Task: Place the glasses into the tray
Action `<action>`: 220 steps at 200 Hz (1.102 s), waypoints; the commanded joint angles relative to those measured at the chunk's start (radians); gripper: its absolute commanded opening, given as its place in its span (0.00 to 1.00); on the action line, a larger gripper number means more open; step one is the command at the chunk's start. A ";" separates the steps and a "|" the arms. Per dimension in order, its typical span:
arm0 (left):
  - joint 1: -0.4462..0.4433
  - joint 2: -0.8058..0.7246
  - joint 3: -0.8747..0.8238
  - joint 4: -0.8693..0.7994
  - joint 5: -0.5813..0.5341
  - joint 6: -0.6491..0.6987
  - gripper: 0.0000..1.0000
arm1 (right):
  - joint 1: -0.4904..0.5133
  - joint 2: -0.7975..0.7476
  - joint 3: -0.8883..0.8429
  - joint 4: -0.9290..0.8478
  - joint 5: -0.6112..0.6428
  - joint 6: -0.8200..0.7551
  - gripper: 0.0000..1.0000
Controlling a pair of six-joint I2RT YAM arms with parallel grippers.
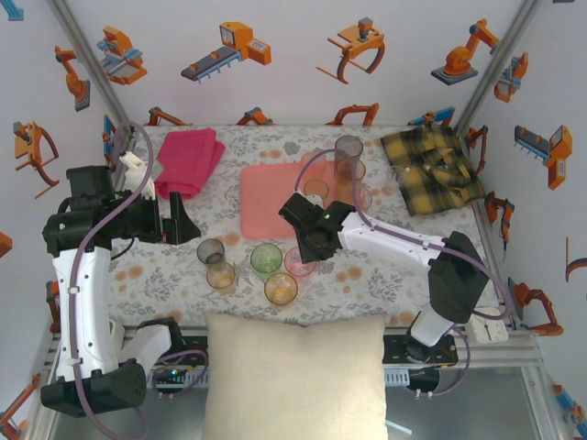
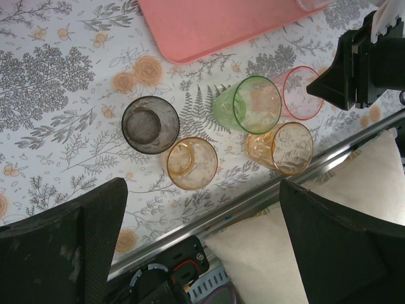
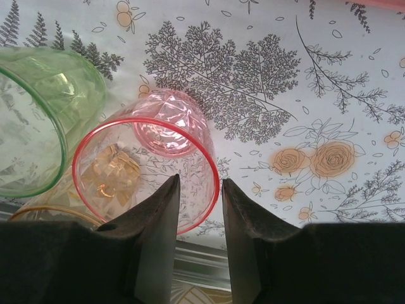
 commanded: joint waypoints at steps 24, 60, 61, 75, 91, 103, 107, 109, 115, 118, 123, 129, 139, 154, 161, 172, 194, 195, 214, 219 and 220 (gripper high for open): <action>0.007 -0.010 -0.011 0.005 0.019 -0.008 0.97 | -0.004 0.025 0.033 -0.029 0.053 0.011 0.34; 0.008 -0.016 -0.020 0.006 0.020 -0.008 0.97 | -0.010 0.030 0.035 -0.029 0.065 0.014 0.24; 0.007 -0.017 -0.021 0.005 0.020 -0.007 0.97 | -0.011 0.030 0.035 -0.029 0.066 0.015 0.24; 0.007 -0.019 -0.023 0.004 0.020 -0.006 0.97 | -0.011 0.033 0.036 -0.028 0.067 0.014 0.20; 0.007 -0.021 -0.027 0.006 0.020 -0.007 0.97 | -0.011 0.034 0.039 -0.027 0.072 0.014 0.15; 0.007 -0.021 -0.027 0.007 0.020 -0.006 0.97 | -0.013 0.032 0.041 -0.027 0.077 0.013 0.13; 0.007 -0.021 -0.026 0.007 0.020 -0.007 0.97 | -0.014 0.033 0.042 -0.028 0.077 0.013 0.12; 0.007 -0.021 -0.027 0.007 0.020 -0.006 0.97 | -0.015 0.033 0.042 -0.028 0.077 0.013 0.11; 0.008 -0.021 -0.025 0.006 0.019 -0.006 0.97 | -0.016 0.033 0.044 -0.028 0.077 0.012 0.10; 0.007 -0.020 -0.025 0.007 0.020 -0.007 0.97 | -0.016 0.033 0.044 -0.028 0.077 0.012 0.09; 0.007 -0.020 -0.025 0.007 0.021 -0.007 0.97 | -0.017 0.032 0.045 -0.027 0.078 0.011 0.07; 0.007 -0.020 -0.023 0.006 0.021 -0.008 0.97 | -0.017 0.030 0.044 -0.027 0.078 0.010 0.06; 0.007 -0.019 -0.022 0.007 0.021 -0.008 0.97 | -0.019 0.028 0.047 -0.028 0.077 0.008 0.04; 0.007 -0.021 -0.022 0.007 0.022 -0.010 0.97 | -0.021 0.021 0.048 -0.028 0.077 0.008 0.02; 0.007 -0.021 -0.022 0.007 0.023 -0.009 0.97 | -0.022 0.018 0.050 -0.026 0.076 0.008 0.01; 0.007 -0.022 -0.021 0.006 0.024 -0.009 0.97 | -0.024 0.009 0.049 -0.028 0.077 0.008 0.00; 0.007 -0.019 -0.021 0.006 0.026 -0.010 0.97 | -0.033 -0.014 0.051 -0.027 0.074 0.007 0.00; 0.007 -0.019 -0.021 0.006 0.026 -0.010 0.97 | -0.033 -0.015 0.051 -0.027 0.074 0.007 0.00; 0.007 -0.021 -0.019 0.007 0.027 -0.011 0.97 | -0.049 -0.039 0.054 -0.027 0.072 0.004 0.00; 0.008 -0.021 -0.019 0.007 0.027 -0.010 0.97 | -0.054 -0.045 0.054 -0.027 0.072 0.002 0.00; 0.007 -0.020 -0.019 0.007 0.027 -0.010 0.97 | -0.056 -0.047 0.054 -0.027 0.072 0.002 0.00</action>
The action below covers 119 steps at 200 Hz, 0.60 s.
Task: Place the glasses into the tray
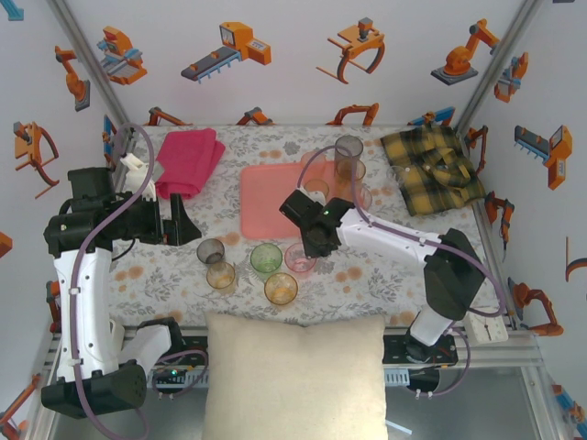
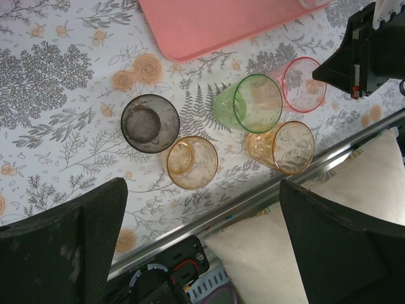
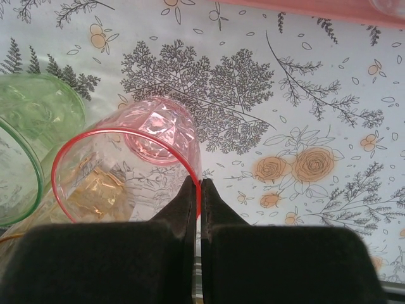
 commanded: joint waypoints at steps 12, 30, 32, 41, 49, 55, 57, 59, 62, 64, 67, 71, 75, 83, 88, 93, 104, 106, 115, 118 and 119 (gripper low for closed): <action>0.008 -0.011 0.001 -0.001 0.027 -0.013 0.97 | -0.039 -0.079 0.036 -0.013 0.021 0.001 0.00; 0.009 -0.013 0.004 -0.001 0.027 -0.012 0.97 | -0.057 -0.103 0.040 -0.013 0.024 -0.008 0.00; 0.009 -0.014 0.005 0.000 0.028 -0.012 0.97 | -0.059 -0.106 0.040 -0.013 0.024 -0.009 0.00; 0.010 -0.012 0.006 0.000 0.027 -0.014 0.97 | -0.069 -0.114 0.044 -0.012 0.025 -0.015 0.00; 0.010 -0.012 0.005 -0.001 0.029 -0.014 0.97 | -0.078 -0.119 0.049 -0.013 0.028 -0.021 0.00; 0.010 -0.011 0.005 -0.001 0.030 -0.015 0.97 | -0.086 -0.120 0.053 -0.012 0.030 -0.027 0.00; 0.010 -0.010 0.006 -0.001 0.030 -0.015 0.97 | -0.089 -0.120 0.054 -0.013 0.029 -0.030 0.00; 0.010 -0.010 0.007 0.000 0.030 -0.014 0.97 | -0.092 -0.120 0.056 -0.013 0.029 -0.032 0.00; 0.010 -0.009 0.007 0.000 0.030 -0.014 0.97 | -0.098 -0.120 0.059 -0.012 0.029 -0.035 0.00; 0.010 -0.009 0.008 0.000 0.031 -0.013 0.97 | -0.102 -0.119 0.061 -0.013 0.029 -0.037 0.00; 0.011 -0.009 0.009 0.000 0.030 -0.014 0.97 | -0.106 -0.119 0.064 -0.013 0.029 -0.040 0.00; 0.010 -0.008 0.009 0.000 0.030 -0.015 0.97 | -0.112 -0.119 0.068 -0.013 0.029 -0.045 0.00; 0.010 -0.008 0.011 -0.001 0.031 -0.015 0.97 | -0.119 -0.117 0.073 -0.012 0.031 -0.049 0.00; 0.012 -0.006 0.015 -0.001 0.031 -0.016 0.97 | -0.132 -0.114 0.080 -0.011 0.035 -0.058 0.00; 0.013 -0.005 0.017 -0.002 0.031 -0.015 0.97 | -0.141 -0.112 0.085 -0.006 0.039 -0.064 0.00; 0.014 -0.006 0.016 -0.002 0.032 -0.015 0.97 | -0.149 -0.111 0.088 -0.001 0.042 -0.070 0.00; 0.013 -0.006 0.016 -0.002 0.032 -0.017 0.97 | -0.166 -0.107 0.095 0.010 0.048 -0.079 0.00; 0.015 -0.005 0.016 -0.002 0.032 -0.018 0.97 | -0.169 -0.106 0.096 0.012 0.049 -0.080 0.00; 0.015 -0.007 0.017 -0.004 0.032 -0.017 0.97 | -0.184 -0.097 0.101 0.021 0.051 -0.087 0.00; 0.015 -0.009 0.016 -0.003 0.032 -0.016 0.97 | -0.190 -0.094 0.104 0.024 0.051 -0.090 0.00; 0.015 -0.008 0.016 -0.003 0.031 -0.016 0.97 | -0.191 -0.093 0.105 0.024 0.051 -0.091 0.00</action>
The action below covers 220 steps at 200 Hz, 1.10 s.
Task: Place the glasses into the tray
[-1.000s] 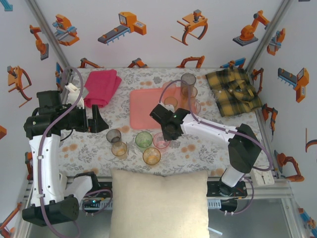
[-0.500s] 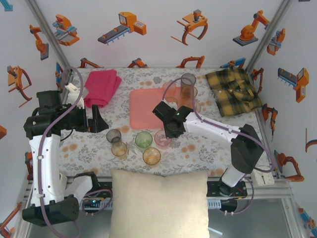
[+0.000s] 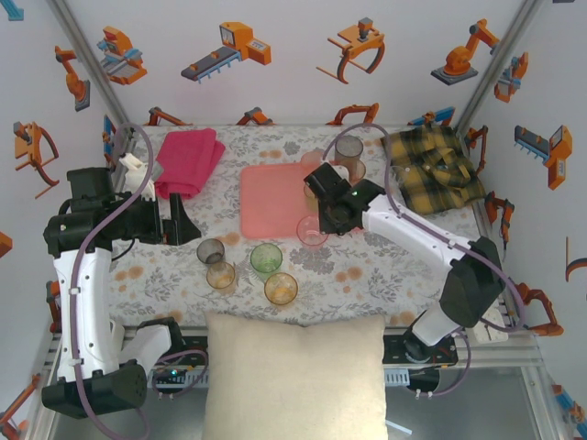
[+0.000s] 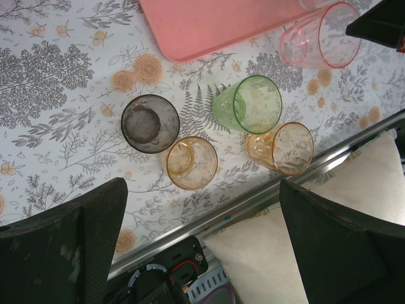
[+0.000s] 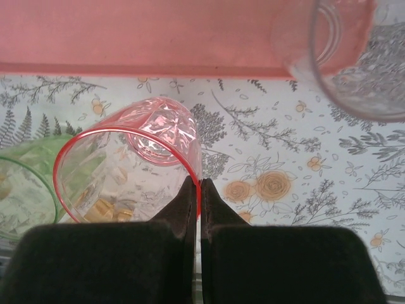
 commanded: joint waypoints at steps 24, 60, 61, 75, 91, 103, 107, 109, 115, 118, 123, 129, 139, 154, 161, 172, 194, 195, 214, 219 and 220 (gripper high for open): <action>0.011 -0.013 0.017 -0.006 0.027 -0.011 0.97 | -0.064 0.034 0.079 0.036 0.032 -0.060 0.00; 0.013 -0.016 0.015 -0.007 0.026 -0.011 0.97 | -0.098 0.103 0.140 0.040 0.020 -0.088 0.00; 0.014 -0.016 0.015 -0.008 0.026 -0.011 0.97 | -0.099 0.105 0.142 0.040 0.020 -0.090 0.00; 0.014 -0.018 0.015 -0.009 0.027 -0.011 0.97 | -0.106 0.126 0.159 0.045 0.020 -0.098 0.00; 0.016 -0.021 0.015 -0.012 0.027 -0.011 0.97 | -0.114 0.153 0.176 0.046 0.017 -0.104 0.00; 0.017 -0.022 0.017 -0.011 0.026 -0.011 0.97 | -0.118 0.172 0.188 0.046 0.012 -0.108 0.00; 0.017 -0.021 0.016 -0.011 0.027 -0.010 0.97 | -0.119 0.178 0.192 0.047 0.012 -0.109 0.00; 0.018 -0.022 0.016 -0.011 0.027 -0.011 0.97 | -0.119 0.181 0.193 0.047 0.012 -0.109 0.00; 0.018 -0.023 0.016 -0.012 0.027 -0.010 0.97 | -0.120 0.189 0.196 0.048 0.012 -0.109 0.00; 0.017 -0.023 0.016 -0.011 0.026 -0.011 0.97 | -0.120 0.194 0.197 0.049 0.013 -0.111 0.00; 0.019 -0.024 0.015 -0.012 0.027 -0.010 0.97 | -0.121 0.200 0.199 0.052 0.013 -0.113 0.00; 0.019 -0.026 0.015 -0.012 0.027 -0.011 0.97 | -0.122 0.209 0.203 0.051 0.013 -0.114 0.00; 0.019 -0.027 0.015 -0.012 0.028 -0.010 0.97 | -0.123 0.222 0.209 0.052 0.015 -0.114 0.00; 0.020 -0.027 0.015 -0.012 0.027 -0.011 0.97 | -0.124 0.239 0.218 0.052 0.024 -0.120 0.00; 0.019 -0.028 0.015 -0.013 0.027 -0.010 0.97 | -0.124 0.244 0.220 0.055 0.033 -0.123 0.00; 0.019 -0.026 0.015 -0.012 0.029 -0.011 0.97 | -0.124 0.252 0.223 0.057 0.042 -0.128 0.00; 0.020 -0.026 0.015 -0.012 0.031 -0.011 0.97 | -0.125 0.269 0.227 0.057 0.050 -0.132 0.00; 0.020 -0.026 0.014 -0.012 0.031 -0.011 0.97 | -0.125 0.270 0.227 0.057 0.049 -0.132 0.00; 0.021 -0.026 0.017 -0.012 0.031 -0.010 0.97 | -0.125 0.277 0.227 0.056 0.050 -0.132 0.00; 0.020 -0.027 0.017 -0.013 0.032 -0.010 0.97 | -0.125 0.277 0.225 0.057 0.051 -0.131 0.00; 0.020 -0.025 0.017 -0.012 0.032 -0.011 0.97 | -0.125 0.277 0.224 0.057 0.052 -0.131 0.00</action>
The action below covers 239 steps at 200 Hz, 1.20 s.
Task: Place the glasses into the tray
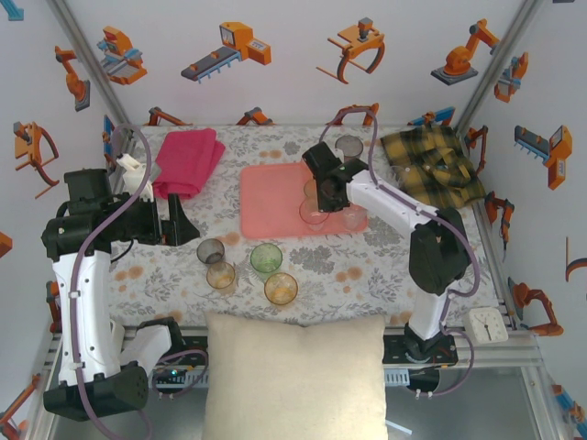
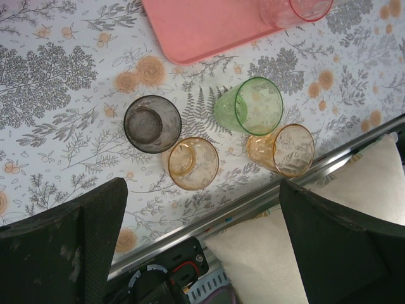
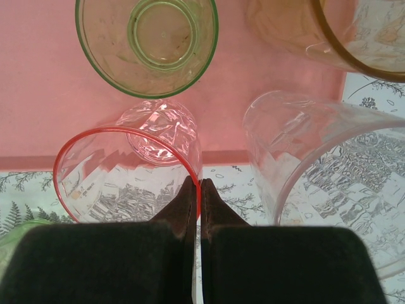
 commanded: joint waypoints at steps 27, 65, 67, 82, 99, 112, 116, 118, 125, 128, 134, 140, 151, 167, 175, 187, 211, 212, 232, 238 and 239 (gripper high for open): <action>0.007 -0.010 0.015 -0.011 0.034 -0.011 0.97 | -0.007 0.011 0.032 0.009 0.036 -0.018 0.00; 0.007 -0.009 0.014 -0.011 0.037 -0.011 0.97 | -0.007 0.017 0.033 0.002 0.035 -0.017 0.01; 0.007 -0.009 0.014 -0.012 0.037 -0.010 0.97 | -0.007 0.018 0.033 0.003 0.034 -0.018 0.01; 0.007 -0.010 0.014 -0.010 0.037 -0.011 0.97 | -0.007 0.022 0.032 0.000 0.033 -0.018 0.02; 0.007 -0.010 0.011 -0.008 0.037 -0.012 0.97 | -0.007 0.028 0.031 -0.001 0.031 -0.018 0.02; 0.007 -0.011 0.009 -0.007 0.036 -0.012 0.97 | -0.007 0.028 0.031 -0.002 0.030 -0.018 0.03; 0.007 -0.011 0.010 -0.007 0.037 -0.012 0.97 | -0.007 0.028 0.030 -0.003 0.032 -0.018 0.03; 0.007 -0.012 0.010 -0.008 0.036 -0.012 0.97 | -0.007 0.028 0.031 -0.004 0.032 -0.019 0.03; 0.008 -0.011 0.010 -0.008 0.035 -0.012 0.97 | -0.007 0.028 0.031 -0.004 0.034 -0.017 0.04; 0.007 -0.012 0.009 -0.007 0.034 -0.012 0.97 | -0.007 0.028 0.031 -0.005 0.034 -0.018 0.04; 0.007 -0.012 0.010 -0.008 0.036 -0.011 0.97 | -0.007 0.028 0.031 -0.005 0.037 -0.018 0.05; 0.007 -0.011 0.011 -0.007 0.036 -0.011 0.97 | -0.007 0.028 0.029 -0.007 0.038 -0.017 0.06; 0.007 -0.011 0.009 -0.007 0.035 -0.011 0.97 | -0.007 0.027 0.030 -0.008 0.040 -0.017 0.08; 0.008 -0.011 0.009 -0.007 0.035 -0.011 0.97 | -0.007 0.026 0.031 -0.008 0.042 -0.017 0.10; 0.007 -0.012 0.009 -0.006 0.035 -0.012 0.97 | -0.007 0.025 0.030 -0.011 0.043 -0.017 0.12; 0.007 -0.013 0.009 -0.006 0.035 -0.012 0.97 | -0.007 0.021 0.033 -0.014 0.045 -0.018 0.14; 0.008 -0.015 0.007 -0.006 0.036 -0.012 0.97 | -0.007 0.018 0.037 -0.015 0.050 -0.020 0.19; 0.007 -0.015 0.007 -0.006 0.035 -0.011 0.97 | -0.007 0.018 0.036 -0.017 0.050 -0.021 0.19; 0.007 -0.014 0.006 -0.006 0.035 -0.012 0.97 | -0.007 0.021 0.046 -0.022 0.051 -0.023 0.22; 0.007 -0.015 0.007 -0.007 0.036 -0.012 0.97 | -0.007 0.025 0.050 -0.025 0.051 -0.024 0.23; 0.007 -0.015 0.007 -0.006 0.035 -0.012 0.97 | -0.007 0.025 0.050 -0.026 0.051 -0.023 0.23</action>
